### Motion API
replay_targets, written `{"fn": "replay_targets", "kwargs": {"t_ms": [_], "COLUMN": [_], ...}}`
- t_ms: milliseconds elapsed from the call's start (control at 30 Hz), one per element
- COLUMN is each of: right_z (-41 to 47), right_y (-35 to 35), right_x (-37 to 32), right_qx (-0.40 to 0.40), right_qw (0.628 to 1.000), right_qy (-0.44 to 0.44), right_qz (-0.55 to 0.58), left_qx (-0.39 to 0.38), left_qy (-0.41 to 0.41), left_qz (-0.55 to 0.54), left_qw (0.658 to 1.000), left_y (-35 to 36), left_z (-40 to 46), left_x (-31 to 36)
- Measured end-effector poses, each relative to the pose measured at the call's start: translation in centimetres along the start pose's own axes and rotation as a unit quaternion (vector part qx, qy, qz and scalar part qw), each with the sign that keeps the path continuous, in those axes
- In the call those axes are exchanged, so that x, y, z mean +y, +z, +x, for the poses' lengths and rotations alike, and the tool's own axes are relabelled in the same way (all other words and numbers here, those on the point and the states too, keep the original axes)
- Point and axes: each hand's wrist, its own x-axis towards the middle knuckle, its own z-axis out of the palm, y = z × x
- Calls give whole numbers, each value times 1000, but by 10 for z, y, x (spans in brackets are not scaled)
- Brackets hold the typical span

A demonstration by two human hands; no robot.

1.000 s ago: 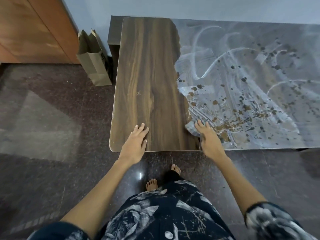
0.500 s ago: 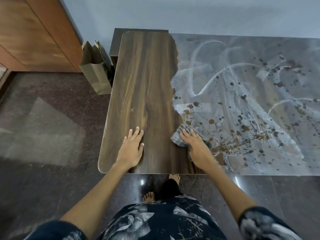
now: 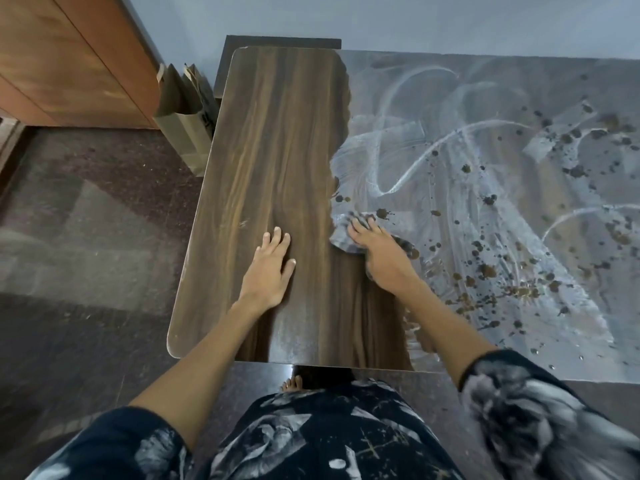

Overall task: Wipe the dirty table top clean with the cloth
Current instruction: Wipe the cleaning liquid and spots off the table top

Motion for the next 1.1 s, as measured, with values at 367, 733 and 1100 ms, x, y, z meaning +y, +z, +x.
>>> {"fn": "replay_targets", "kwargs": {"t_ms": [367,733,1100], "right_z": [-22,26,79], "right_y": [-2,12,-22], "right_x": [24,-13,13], "right_qx": [-65,-61,22], "right_qw": [990,986,999], "right_qy": [-122,-153,4], "right_qz": [1,12,39], "left_qx": [49,37,-6], "left_qy": [-20,-44,-34], "left_qz": [36,76,106], "left_qw": [998,995,994], "left_y": [11,18,-1], "left_z": [20,28,47], "left_x": [12,13,11]}}
